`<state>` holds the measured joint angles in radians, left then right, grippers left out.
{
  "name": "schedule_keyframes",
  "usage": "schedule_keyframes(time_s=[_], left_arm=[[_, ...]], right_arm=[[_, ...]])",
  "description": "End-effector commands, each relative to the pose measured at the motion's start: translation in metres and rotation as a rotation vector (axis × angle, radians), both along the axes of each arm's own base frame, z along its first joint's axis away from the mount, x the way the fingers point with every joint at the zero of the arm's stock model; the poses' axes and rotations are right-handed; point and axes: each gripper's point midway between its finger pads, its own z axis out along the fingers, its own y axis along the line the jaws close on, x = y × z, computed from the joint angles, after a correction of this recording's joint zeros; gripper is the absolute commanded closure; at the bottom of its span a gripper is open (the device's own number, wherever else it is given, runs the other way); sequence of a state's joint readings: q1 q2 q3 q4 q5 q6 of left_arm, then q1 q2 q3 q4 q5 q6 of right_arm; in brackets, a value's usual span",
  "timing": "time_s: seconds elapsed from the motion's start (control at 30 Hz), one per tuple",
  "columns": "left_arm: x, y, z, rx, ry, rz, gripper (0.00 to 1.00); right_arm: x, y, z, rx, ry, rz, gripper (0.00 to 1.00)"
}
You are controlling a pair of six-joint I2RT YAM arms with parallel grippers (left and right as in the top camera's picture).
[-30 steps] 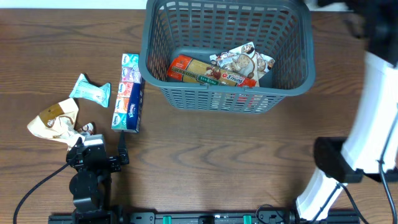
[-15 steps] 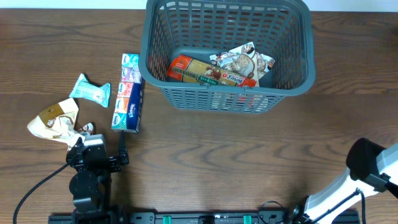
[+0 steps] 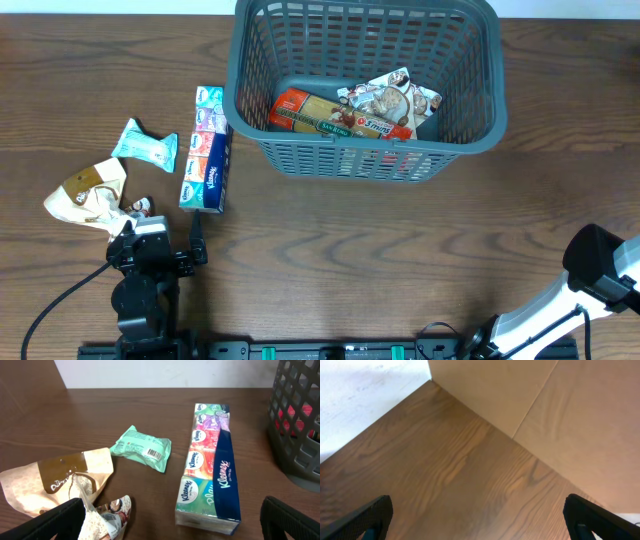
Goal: Pack container
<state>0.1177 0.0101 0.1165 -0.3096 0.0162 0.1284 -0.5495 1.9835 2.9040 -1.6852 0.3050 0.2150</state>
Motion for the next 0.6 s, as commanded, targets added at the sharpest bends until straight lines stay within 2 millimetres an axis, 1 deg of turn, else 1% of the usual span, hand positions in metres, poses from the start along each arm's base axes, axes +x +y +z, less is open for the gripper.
schedule_keyframes(time_s=[0.0, 0.07, 0.2, 0.23, 0.33, 0.43, 0.57], left_arm=[[-0.001, 0.000, -0.011, -0.004, 0.031, -0.001, 0.02], [-0.001, 0.000, -0.011, -0.004, 0.031, -0.001, 0.01], [-0.001, 0.000, -0.011, -0.004, 0.031, -0.001, 0.01], [-0.001, 0.000, -0.011, -0.004, 0.031, -0.001, 0.01], [-0.001, 0.000, -0.011, -0.004, 0.031, -0.001, 0.02], [-0.001, 0.000, -0.011, -0.004, 0.031, -0.001, 0.01], [-0.001, 0.000, -0.011, -0.004, 0.031, -0.001, 0.01]], right_arm=[[0.005, -0.005, -0.017, 0.073, -0.010, -0.059, 0.01], [0.010, -0.009, -0.033, 0.106, 0.022, -0.075, 0.01], [0.025, -0.017, -0.075, 0.167, 0.120, -0.077, 0.01], [0.027, -0.018, -0.087, 0.186, 0.154, -0.078, 0.01], [0.027, -0.018, -0.112, 0.226, 0.225, -0.081, 0.01], [0.026, -0.018, -0.126, 0.249, 0.267, -0.081, 0.01], [0.025, -0.017, -0.136, 0.266, 0.297, -0.082, 0.01]])
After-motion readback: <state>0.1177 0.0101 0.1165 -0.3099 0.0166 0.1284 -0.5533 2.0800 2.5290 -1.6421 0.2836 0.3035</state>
